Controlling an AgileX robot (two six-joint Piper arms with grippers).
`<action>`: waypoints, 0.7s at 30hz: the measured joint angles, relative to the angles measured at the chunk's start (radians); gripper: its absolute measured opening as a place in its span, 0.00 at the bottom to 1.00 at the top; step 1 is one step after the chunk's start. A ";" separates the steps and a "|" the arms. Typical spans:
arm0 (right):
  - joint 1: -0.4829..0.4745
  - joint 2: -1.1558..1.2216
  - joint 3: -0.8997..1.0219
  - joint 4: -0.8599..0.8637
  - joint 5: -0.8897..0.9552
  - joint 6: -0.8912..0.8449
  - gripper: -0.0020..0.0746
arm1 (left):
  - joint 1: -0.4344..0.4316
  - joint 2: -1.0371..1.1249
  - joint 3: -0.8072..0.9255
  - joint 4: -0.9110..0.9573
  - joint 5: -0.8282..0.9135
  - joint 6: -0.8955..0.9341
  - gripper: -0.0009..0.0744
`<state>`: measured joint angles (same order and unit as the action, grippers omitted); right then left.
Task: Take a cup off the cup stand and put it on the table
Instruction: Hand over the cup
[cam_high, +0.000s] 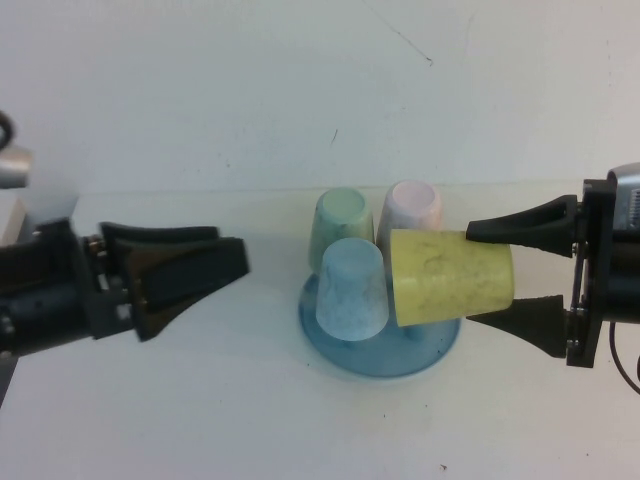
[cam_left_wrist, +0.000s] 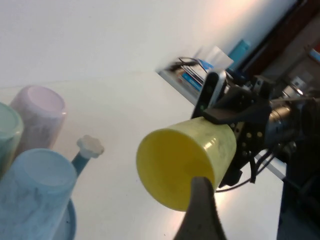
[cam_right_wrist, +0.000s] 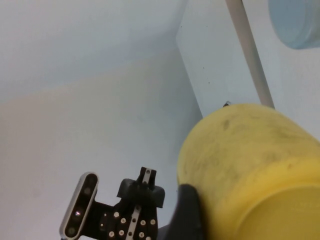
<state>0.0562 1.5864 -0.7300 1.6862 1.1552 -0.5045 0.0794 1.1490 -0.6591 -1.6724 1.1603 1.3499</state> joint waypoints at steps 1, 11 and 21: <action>0.000 0.000 0.000 0.000 0.000 0.000 0.77 | -0.026 0.027 -0.017 0.000 0.000 0.019 0.65; 0.000 0.000 0.000 0.000 0.000 0.025 0.77 | -0.227 0.229 -0.152 0.000 -0.052 0.107 0.64; 0.000 0.000 -0.002 0.000 0.000 0.087 0.77 | -0.234 0.357 -0.250 0.000 -0.001 0.108 0.64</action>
<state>0.0562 1.5864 -0.7317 1.6862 1.1552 -0.4177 -0.1550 1.5063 -0.9087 -1.6724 1.1592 1.4582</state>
